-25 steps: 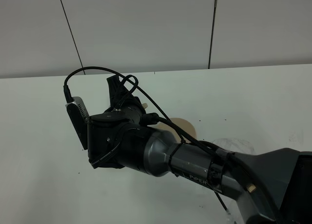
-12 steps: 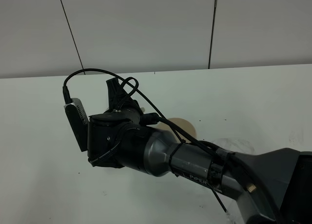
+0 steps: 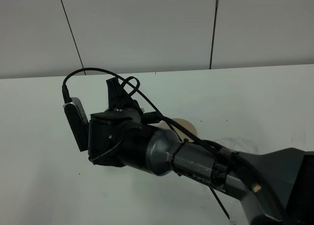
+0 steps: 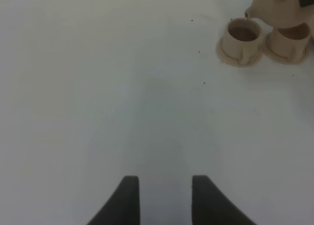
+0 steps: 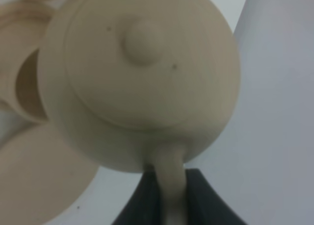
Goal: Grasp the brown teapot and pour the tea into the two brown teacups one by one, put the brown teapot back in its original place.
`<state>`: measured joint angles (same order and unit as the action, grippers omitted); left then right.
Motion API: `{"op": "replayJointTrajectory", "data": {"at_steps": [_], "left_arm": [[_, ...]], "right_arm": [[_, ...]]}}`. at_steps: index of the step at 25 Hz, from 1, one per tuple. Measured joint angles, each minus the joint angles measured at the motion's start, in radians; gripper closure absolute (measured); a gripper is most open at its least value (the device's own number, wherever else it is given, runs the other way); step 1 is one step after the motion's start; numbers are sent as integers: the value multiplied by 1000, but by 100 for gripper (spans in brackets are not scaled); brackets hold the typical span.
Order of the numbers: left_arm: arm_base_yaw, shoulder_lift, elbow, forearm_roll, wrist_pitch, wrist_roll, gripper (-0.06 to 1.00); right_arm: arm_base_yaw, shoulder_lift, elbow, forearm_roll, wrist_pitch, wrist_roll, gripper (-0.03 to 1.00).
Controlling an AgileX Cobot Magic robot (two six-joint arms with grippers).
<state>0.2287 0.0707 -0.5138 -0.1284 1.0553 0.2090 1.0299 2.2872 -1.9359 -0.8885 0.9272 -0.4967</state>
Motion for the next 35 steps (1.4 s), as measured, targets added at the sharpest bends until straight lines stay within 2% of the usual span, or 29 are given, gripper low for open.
{"op": "replayJointTrajectory", "data": {"at_steps": [23, 35], "left_arm": [[0, 0, 0, 0, 0, 0, 62], [0, 0, 0, 0, 0, 0, 62]], "right_arm": [[-61, -75, -1, 197, -40, -82, 87], [-78, -90, -61, 396, -32, -182, 87]]}}
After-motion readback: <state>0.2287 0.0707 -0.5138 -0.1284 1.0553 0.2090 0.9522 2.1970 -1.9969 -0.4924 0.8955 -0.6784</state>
